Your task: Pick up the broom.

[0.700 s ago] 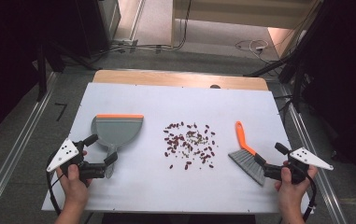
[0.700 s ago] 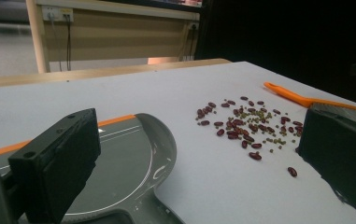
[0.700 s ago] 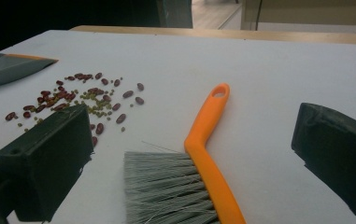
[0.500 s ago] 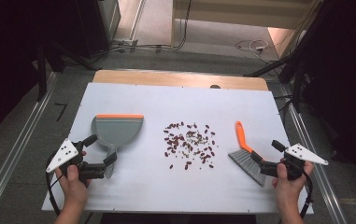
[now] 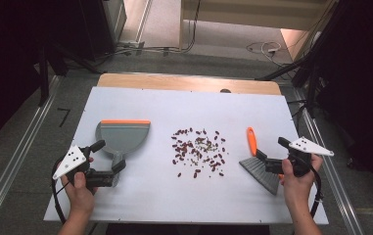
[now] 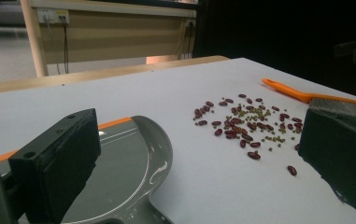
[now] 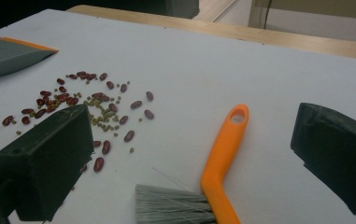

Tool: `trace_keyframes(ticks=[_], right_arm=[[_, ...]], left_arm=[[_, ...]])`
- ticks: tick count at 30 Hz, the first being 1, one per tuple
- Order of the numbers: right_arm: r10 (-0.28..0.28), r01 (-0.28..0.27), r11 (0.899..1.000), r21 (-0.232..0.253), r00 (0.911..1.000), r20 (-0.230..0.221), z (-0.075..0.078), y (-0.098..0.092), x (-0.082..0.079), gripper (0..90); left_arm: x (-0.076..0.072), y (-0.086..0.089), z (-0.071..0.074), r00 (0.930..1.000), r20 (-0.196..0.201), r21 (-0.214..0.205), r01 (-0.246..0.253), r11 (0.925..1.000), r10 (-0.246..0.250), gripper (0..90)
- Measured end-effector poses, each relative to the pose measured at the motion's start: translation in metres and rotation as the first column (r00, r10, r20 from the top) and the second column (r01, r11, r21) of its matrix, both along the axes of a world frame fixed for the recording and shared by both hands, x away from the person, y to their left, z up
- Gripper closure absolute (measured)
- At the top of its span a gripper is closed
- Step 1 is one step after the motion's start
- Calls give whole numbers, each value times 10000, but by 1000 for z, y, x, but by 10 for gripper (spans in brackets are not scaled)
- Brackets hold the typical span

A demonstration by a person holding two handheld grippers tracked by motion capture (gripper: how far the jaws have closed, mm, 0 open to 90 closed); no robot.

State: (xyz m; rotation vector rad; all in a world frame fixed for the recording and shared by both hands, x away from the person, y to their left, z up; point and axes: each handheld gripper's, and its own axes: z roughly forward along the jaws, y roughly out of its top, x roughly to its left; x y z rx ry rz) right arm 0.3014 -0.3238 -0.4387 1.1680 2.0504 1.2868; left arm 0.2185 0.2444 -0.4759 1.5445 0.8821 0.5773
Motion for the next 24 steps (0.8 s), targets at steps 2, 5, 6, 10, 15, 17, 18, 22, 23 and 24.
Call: trace_keyframes(ticks=[2,5,6,10,15,17,18,22,23,24], right_arm=[[-49,42,9998,-173,9992,-387,4,3,11,20],[-113,79,9991,-417,9964,-836,6,6,21,20],[50,-126,9978,-648,9932,-1159,8,11,30,23],[-226,-36,9885,-1512,9850,-1713,8,23,47,58],[-901,385,9784,-2031,9636,-2515,1,31,64,296],[-1103,497,9770,-2075,9501,-2918,-4,33,68,369],[-1305,629,9728,-2231,9440,-3029,-6,34,70,385],[-1618,805,9681,-2373,9240,-3465,-13,37,73,435],[-1713,849,9659,-2447,9179,-3578,-14,37,74,443],[-1809,894,9635,-2524,9124,-3671,-15,38,75,443]], left_arm=[[0,1,0,10000,-7,-77,-36,10000,36,2],[0,3,0,9999,-39,-173,-105,9998,104,2],[1,3,-1,9999,-61,-148,-107,9998,106,2],[1,2,0,9999,-34,-147,-138,9998,137,2],[1,1,-1,9999,-48,-57,-158,9999,158,2],[1,1,-1,9998,-57,-70,-183,9998,183,2],[1,0,-1,9998,-56,-19,-189,9998,189,2],[0,0,0,9999,-21,46,-144,9999,144,2],[0,1,0,9998,-43,50,-181,9998,181,2],[0,1,0,9998,-43,50,-181,9998,181,2]])
